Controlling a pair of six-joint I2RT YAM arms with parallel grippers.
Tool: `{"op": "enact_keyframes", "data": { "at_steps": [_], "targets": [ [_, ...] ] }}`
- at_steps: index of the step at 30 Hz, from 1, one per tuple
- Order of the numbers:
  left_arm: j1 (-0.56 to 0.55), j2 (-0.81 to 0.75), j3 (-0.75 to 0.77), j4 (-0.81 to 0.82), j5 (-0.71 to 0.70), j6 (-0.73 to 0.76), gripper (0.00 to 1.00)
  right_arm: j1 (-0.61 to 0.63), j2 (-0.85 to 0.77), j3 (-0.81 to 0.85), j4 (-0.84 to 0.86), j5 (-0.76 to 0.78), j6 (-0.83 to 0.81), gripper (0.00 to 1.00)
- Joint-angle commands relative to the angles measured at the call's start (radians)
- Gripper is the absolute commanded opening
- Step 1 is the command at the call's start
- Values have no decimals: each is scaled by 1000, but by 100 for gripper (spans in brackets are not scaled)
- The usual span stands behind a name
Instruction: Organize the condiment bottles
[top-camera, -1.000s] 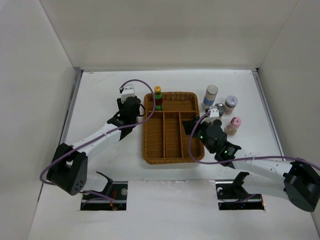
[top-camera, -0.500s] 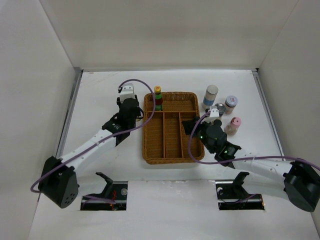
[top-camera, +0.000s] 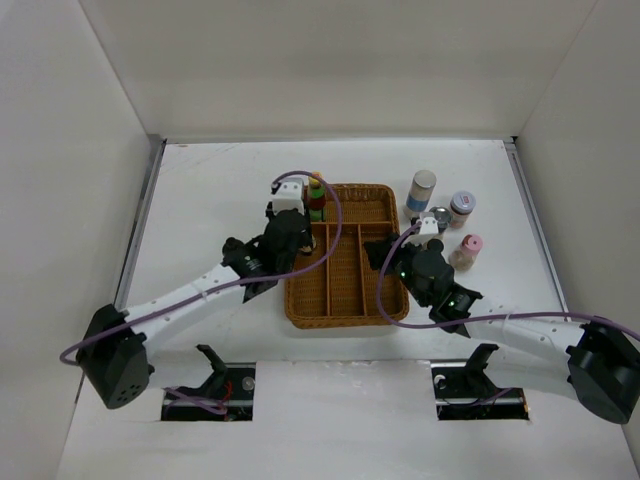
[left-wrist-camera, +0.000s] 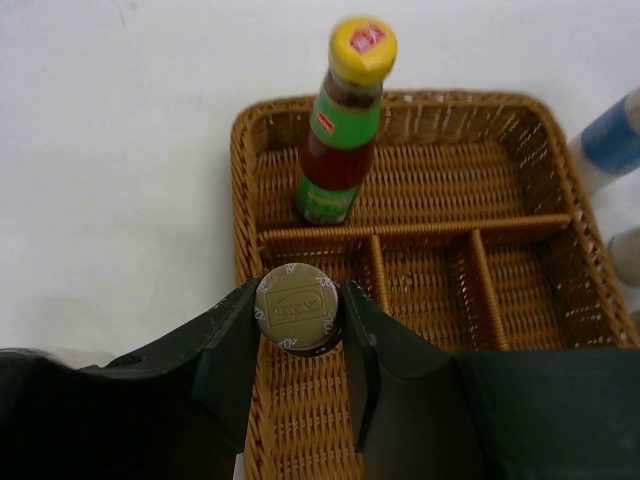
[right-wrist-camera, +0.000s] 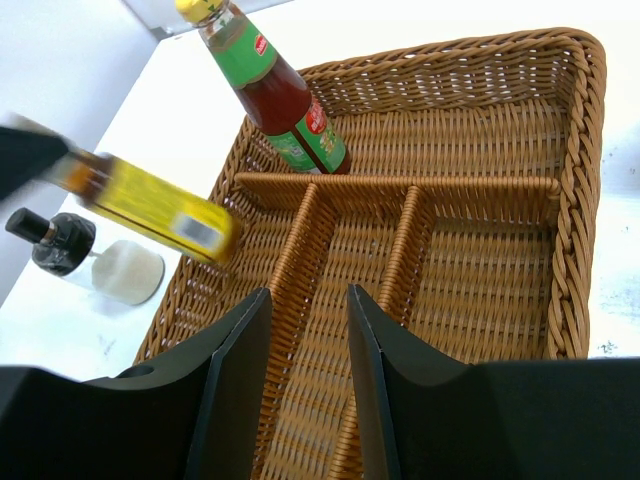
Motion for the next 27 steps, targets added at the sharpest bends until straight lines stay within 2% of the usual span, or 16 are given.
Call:
{"op": "enact_keyframes", "data": {
  "at_steps": [1, 10, 11, 14, 17, 23, 27],
  "targets": [
    [-14, 60, 36, 115, 1, -18, 16, -6, -25, 7, 32, 0, 2, 43],
    [-15, 166, 32, 187, 29, -20, 19, -6, -21, 4, 38, -8, 5, 44],
    [-17, 171, 25, 187, 29, -20, 21, -6, -21, 7, 34, -8, 6, 44],
    [-12, 181, 19, 167, 24, -21, 40, -5, -24, 5, 43, -3, 2, 44],
    [-9, 157, 9, 163, 13, -23, 50, -5, -17, 11, 30, -9, 2, 44],
    [-15, 131, 32, 137, 13, -12, 63, -8, -42, 4, 30, 0, -1, 44],
    [-11, 50, 24, 121, -10, -6, 70, -8, -50, -2, 32, -2, 7, 44]
  ]
}}
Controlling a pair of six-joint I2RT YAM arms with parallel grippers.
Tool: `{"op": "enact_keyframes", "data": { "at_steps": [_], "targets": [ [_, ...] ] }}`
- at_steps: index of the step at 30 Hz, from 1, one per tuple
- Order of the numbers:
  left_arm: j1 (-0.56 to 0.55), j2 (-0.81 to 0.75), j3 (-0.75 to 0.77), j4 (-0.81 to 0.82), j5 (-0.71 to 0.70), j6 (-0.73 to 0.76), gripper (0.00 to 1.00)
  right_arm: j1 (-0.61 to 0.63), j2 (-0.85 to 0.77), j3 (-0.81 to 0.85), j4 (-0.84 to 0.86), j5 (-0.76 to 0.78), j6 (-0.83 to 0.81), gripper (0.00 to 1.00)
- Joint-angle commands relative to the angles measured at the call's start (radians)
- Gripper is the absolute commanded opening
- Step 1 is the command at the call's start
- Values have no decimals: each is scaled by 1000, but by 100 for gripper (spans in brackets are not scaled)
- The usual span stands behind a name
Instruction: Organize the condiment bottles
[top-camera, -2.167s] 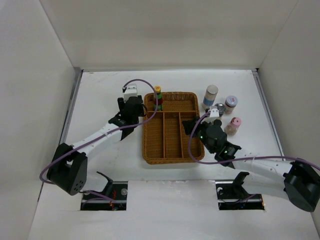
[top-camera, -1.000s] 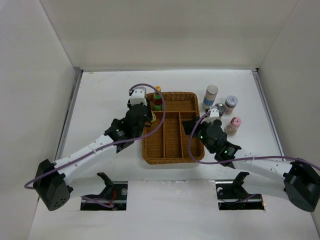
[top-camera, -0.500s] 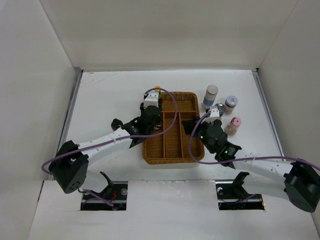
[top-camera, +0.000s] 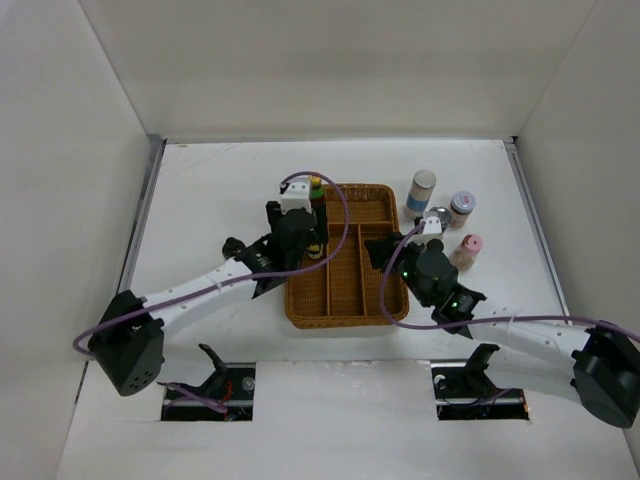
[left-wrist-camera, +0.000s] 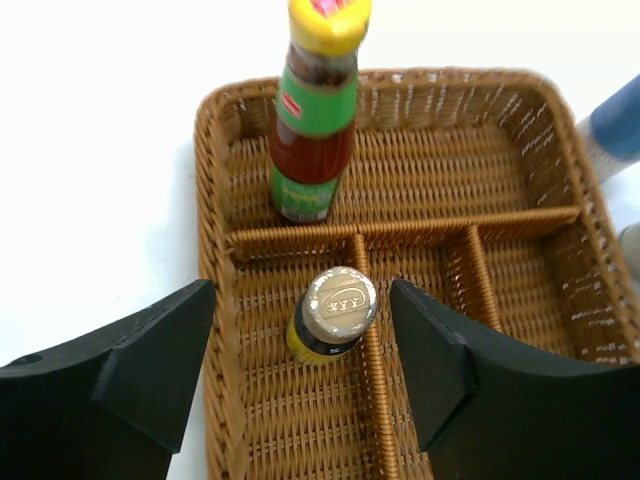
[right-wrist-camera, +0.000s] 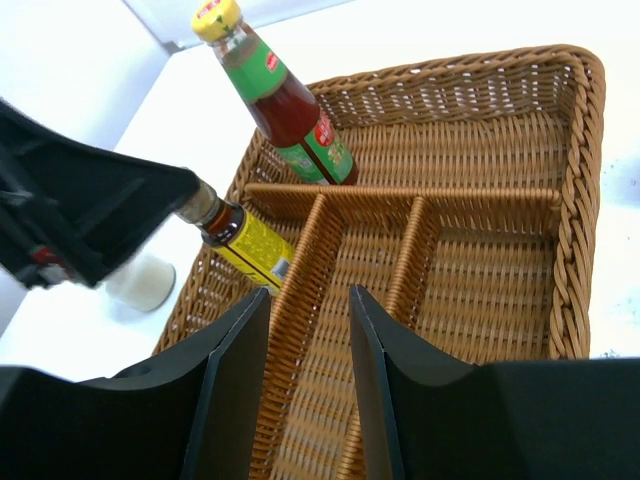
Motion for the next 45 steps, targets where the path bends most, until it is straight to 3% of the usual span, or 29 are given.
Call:
{"op": "enact_keyframes", "data": {
  "at_steps": [1, 5, 9, 13, 20, 30, 40, 43, 45],
  "targets": [
    [2, -137, 17, 11, -50, 8, 71, -8, -21, -1, 31, 0, 4, 44],
    [33, -294, -28, -76, -147, 5, 71, -6, -15, -2, 37, -5, 7, 44],
    [71, -431, -75, -263, -215, -48, 74, -6, -17, -2, 42, 1, 5, 45],
    [140, -484, -137, -412, -158, -148, 79, -5, -9, 1, 35, -2, 7, 47],
    [231, -430, -217, -379, -52, -185, 82, -6, -8, 1, 43, -5, 2, 62],
    [249, -306, -255, -288, -169, -184, 81, -6, -11, 2, 35, -13, 6, 63],
    [326, -316, -302, -216, -160, -179, 76, -6, 8, 7, 39, -17, 9, 62],
    [339, -289, -312, -170, -120, -171, 71, -6, 12, 7, 45, -14, 5, 62],
    [343, -278, -312, -150, -117, -165, 62, -6, 20, 8, 42, -19, 9, 61]
  ]
}}
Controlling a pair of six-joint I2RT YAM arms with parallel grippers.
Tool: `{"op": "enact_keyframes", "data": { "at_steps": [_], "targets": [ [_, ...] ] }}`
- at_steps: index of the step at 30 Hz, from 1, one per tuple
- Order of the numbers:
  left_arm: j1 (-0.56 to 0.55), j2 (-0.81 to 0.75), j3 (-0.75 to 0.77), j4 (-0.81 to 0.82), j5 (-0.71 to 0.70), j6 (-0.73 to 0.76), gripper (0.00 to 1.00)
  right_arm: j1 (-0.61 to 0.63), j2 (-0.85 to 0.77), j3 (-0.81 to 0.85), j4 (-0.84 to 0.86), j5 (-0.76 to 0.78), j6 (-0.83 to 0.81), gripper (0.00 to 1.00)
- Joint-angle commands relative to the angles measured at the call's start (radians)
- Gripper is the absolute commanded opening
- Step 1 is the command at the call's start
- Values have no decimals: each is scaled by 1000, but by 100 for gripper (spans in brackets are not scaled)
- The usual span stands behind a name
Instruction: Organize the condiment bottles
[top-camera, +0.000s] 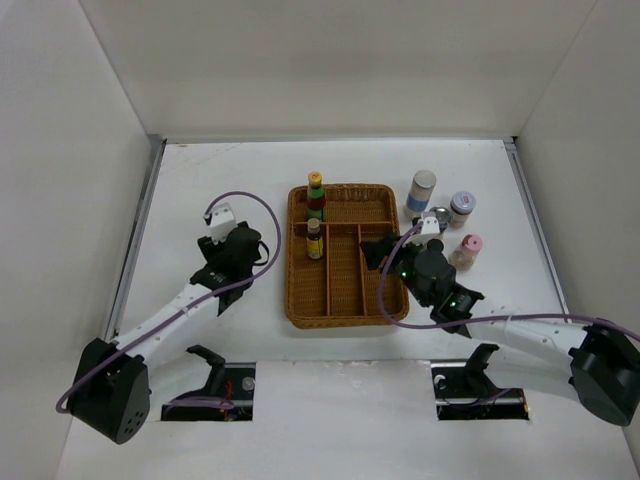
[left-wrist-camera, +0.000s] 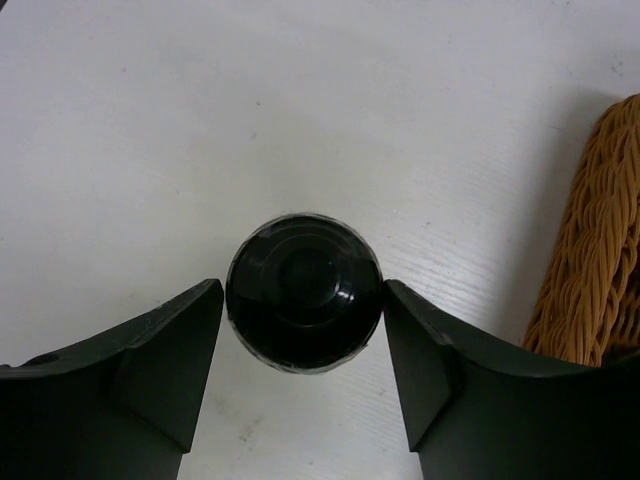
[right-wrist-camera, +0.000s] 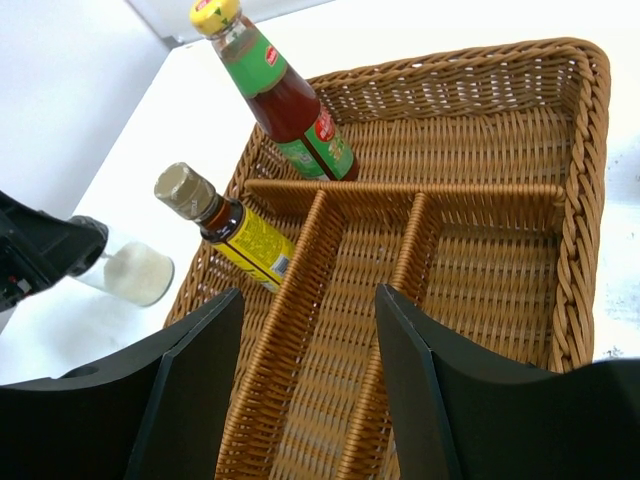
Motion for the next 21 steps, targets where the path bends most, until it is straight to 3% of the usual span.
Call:
{"op": "enact_keyframes", "data": {
  "at_steps": [1, 5, 7, 14, 17, 21],
  "targets": [
    [13, 10, -12, 88, 14, 8, 59, -6, 10, 11, 37, -12, 2, 61],
    [5, -13, -5, 79, 4, 21, 39, -6, 5, 7, 42, -12, 3, 61],
    [-14, -58, 11, 52, -6, 34, 33, -6, 2, 8, 39, -7, -1, 61],
    [-177, -280, 164, -178, -2, 70, 29, -5, 2, 5, 43, -1, 0, 61],
    [-269, -312, 209, -281, 23, 54, 28, -5, 4, 4, 43, -1, 5, 61],
    [-411, -302, 224, -271, 29, 31, 27, -5, 2, 4, 45, 8, 5, 61]
  ]
}}
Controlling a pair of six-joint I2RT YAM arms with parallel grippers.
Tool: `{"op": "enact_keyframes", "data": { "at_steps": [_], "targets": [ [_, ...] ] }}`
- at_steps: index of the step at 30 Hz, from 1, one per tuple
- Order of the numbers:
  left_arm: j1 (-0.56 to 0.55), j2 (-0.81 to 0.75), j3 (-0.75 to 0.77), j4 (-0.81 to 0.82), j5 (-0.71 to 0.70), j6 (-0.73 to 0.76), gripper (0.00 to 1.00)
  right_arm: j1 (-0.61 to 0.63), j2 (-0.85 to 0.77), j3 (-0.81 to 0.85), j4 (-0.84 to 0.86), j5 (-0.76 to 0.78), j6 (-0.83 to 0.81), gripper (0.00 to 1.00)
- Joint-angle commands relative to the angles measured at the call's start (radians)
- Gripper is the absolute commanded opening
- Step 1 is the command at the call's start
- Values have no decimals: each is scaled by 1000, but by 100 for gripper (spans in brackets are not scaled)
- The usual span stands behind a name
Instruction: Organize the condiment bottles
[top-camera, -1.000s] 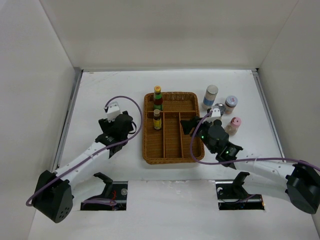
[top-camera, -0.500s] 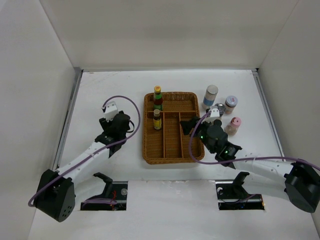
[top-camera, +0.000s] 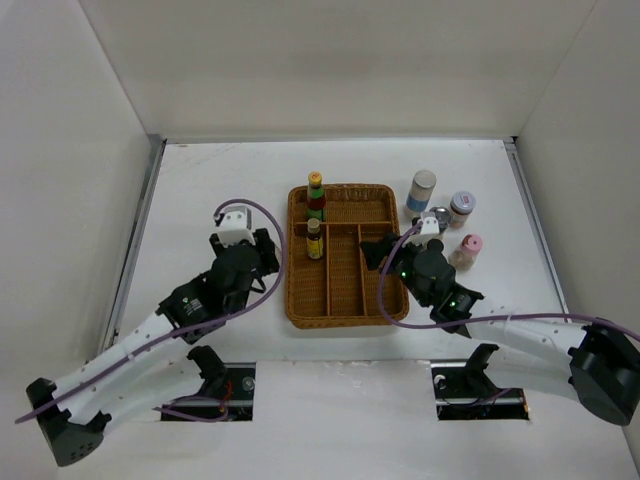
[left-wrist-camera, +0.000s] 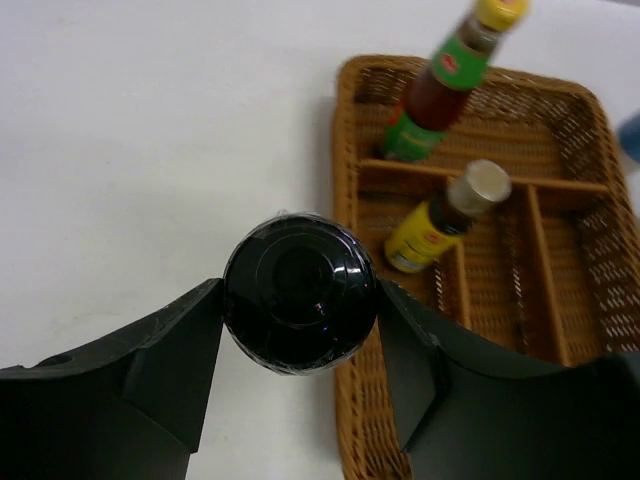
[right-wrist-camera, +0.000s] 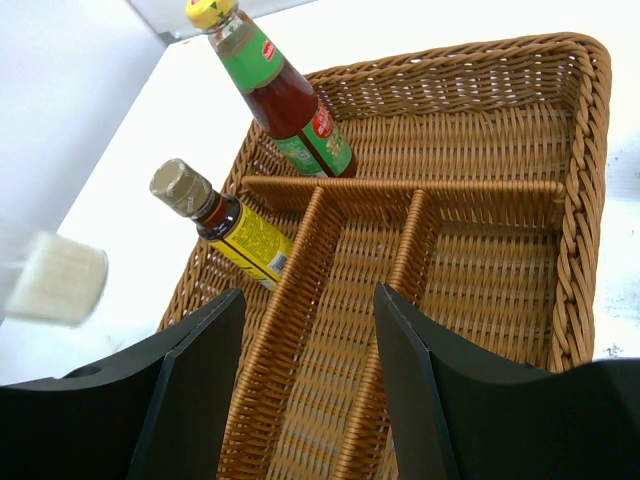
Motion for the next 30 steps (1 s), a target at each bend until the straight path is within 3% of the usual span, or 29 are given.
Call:
{"op": "enact_keyframes", "data": {
  "at_steps": [1, 3, 7, 19, 21, 23, 25, 26, 28, 30],
  "targets": [
    [-115, 21, 46, 8, 1, -13, 26, -5, -2, 4, 45, 8, 5, 61],
    [-186, 60, 41, 65, -10, -6, 26, -5, -5, 5, 43, 11, -1, 61],
    [-220, 152, 24, 176, 13, 15, 27, -5, -11, 2, 44, 23, -4, 61],
    [-198, 304, -86, 406, 134, 43, 28, -12, -23, -2, 40, 42, -7, 61],
    [-192, 323, -101, 423, 139, 43, 29, -15, -36, 5, 27, 42, -11, 54],
    [-190, 339, -109, 423, 134, 43, 30, -21, -49, 13, 10, 39, -9, 39],
    [-190, 356, -120, 432, 130, 46, 35, -23, -52, 37, -25, 30, -11, 16],
    [-190, 363, -121, 434, 128, 46, 39, -23, -52, 57, -56, 34, -5, 13],
    [-194, 367, -121, 434, 118, 49, 50, -25, -37, 102, -117, 49, 2, 14],
    [-198, 354, -124, 441, 101, 61, 66, -26, -23, 135, -142, 77, -6, 23]
  ]
}}
